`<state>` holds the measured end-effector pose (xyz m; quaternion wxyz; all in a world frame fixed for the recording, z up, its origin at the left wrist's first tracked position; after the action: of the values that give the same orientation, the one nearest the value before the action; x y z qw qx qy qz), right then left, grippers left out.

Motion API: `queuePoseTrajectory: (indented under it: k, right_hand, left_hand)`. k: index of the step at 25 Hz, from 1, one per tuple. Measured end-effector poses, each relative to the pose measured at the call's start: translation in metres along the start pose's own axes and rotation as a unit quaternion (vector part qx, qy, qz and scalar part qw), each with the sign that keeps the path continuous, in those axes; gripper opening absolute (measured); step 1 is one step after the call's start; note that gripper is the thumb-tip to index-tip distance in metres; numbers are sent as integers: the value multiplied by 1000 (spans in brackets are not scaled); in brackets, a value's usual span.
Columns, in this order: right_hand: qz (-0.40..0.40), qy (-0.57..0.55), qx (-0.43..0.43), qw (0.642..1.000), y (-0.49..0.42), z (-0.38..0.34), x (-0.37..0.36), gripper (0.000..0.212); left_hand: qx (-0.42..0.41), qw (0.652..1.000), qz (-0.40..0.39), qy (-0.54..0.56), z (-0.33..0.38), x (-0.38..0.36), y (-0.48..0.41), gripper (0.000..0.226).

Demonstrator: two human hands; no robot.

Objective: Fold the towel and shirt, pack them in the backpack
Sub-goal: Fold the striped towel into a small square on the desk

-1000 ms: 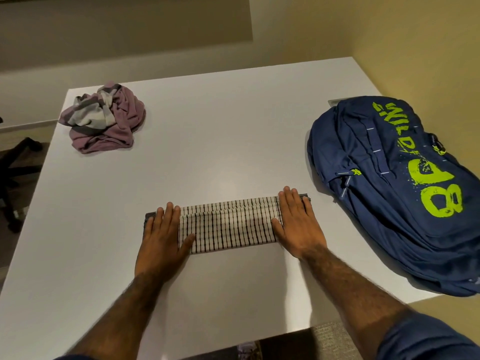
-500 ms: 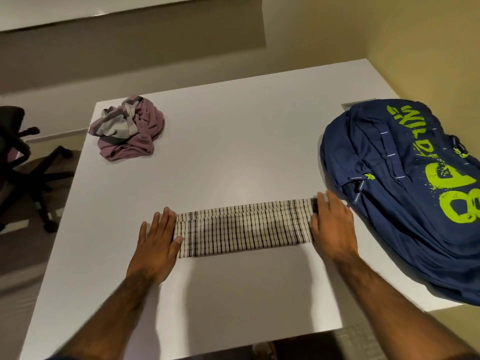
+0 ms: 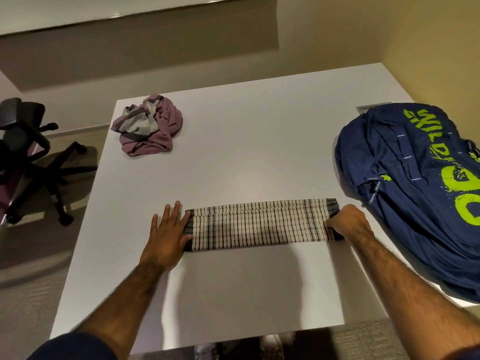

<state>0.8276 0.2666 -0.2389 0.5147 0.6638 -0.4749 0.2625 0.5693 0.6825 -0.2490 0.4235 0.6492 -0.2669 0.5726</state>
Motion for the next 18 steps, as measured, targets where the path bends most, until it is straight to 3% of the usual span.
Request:
queuePoseTrajectory:
  k: [4,9,11,15,18]
  right_hand:
    - [3,0,-44,999,5,-9,-4,44]
    - [23,-214,-97,972,32,-49,5,22]
    - [68,-230,-46,970,56,-89,6,18]
    - [111,-151,99,977,121,-185,-26,5]
    - [128,-136,143,972,159,-235,-71,8]
  left_hand:
    - [-1,1000,6,3,1,2,-8,75]
    - [-19,1000,-1,7,-17,-11,-10,80]
    - [-34,999,14,16,-21,-8,-12,79]
    - [-50,995,19,81,-38,-6,-23,87]
    - [-71,992,24,103,-48,-8,-21,94]
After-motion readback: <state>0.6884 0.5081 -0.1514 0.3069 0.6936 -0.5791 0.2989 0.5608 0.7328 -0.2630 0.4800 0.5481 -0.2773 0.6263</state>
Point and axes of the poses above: each hand's wrist, its own y-axis away from the middle knuckle, its own x-axis out of the back of the hand, z = x × y, the point moved 4 cm from there along -y, towards the middle knuckle, and after that the axes turned 11 degrees about x, right-handed, at the moved point
